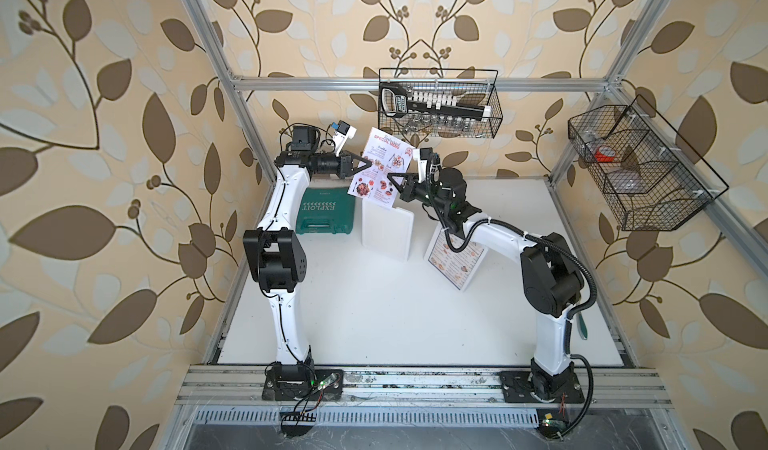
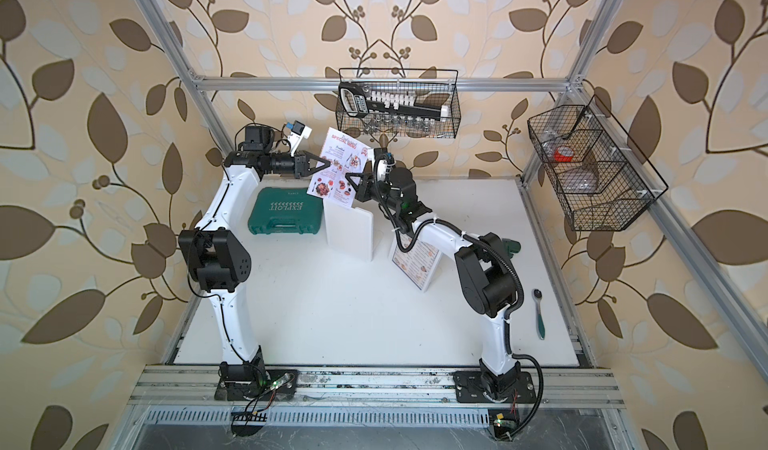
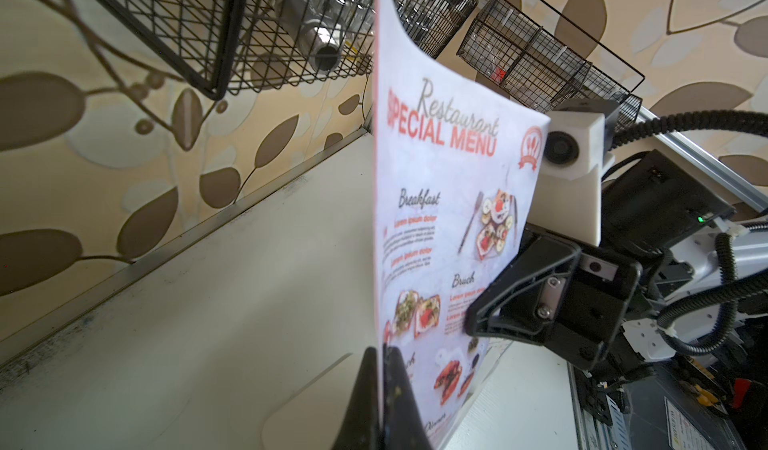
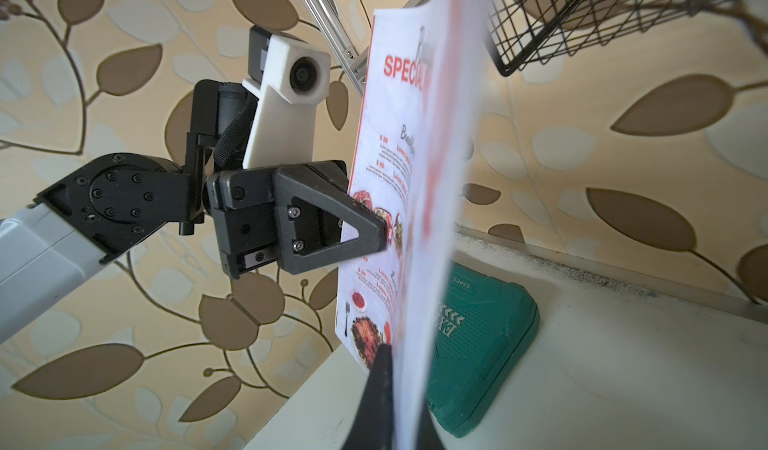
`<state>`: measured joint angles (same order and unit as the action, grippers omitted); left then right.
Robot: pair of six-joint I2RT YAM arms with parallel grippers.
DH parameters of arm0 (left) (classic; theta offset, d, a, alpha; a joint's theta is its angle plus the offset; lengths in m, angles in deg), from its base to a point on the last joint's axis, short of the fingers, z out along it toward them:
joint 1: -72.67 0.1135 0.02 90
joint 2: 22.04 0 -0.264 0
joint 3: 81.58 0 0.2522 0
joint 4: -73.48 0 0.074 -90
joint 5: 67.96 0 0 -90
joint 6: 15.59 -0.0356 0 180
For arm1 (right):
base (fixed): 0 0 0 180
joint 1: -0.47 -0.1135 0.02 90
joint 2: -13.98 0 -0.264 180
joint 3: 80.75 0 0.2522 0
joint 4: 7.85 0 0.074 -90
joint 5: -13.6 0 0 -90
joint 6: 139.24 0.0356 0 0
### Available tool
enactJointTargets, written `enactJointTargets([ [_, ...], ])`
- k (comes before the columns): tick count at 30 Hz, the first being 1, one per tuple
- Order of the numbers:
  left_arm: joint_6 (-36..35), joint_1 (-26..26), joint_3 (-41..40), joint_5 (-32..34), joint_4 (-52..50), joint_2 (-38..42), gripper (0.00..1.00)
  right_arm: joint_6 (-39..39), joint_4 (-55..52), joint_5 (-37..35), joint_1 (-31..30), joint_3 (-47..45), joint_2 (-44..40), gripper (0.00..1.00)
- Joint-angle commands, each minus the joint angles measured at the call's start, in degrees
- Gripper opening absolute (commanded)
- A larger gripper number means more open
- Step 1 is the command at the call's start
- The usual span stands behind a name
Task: Insert the menus into the narrow rack
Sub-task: Insert the menu into the narrow rack.
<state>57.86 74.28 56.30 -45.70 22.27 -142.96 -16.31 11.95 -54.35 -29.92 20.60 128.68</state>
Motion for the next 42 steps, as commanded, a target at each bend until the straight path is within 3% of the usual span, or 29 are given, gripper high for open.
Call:
enactJointTargets([
  [1, -0.8, 0.5, 1.6, -2.9, 0.6, 0.5, 0.06, -1.4, 0.3, -1.0, -0.4, -1.7, -3.3, 0.0],
  [11, -0.5, 0.6, 1.3, -3.9, 0.7, 1.0, 0.18, -3.0, -0.9, -0.3, -0.2, -4.3, -5.8, 0.0],
  [42, -0.1, 0.6, 0.0, -3.9, 2.1, 1.5, 0.23, -5.2, 0.1, 1.1, 1.0, -7.5, -7.0, 0.0],
])
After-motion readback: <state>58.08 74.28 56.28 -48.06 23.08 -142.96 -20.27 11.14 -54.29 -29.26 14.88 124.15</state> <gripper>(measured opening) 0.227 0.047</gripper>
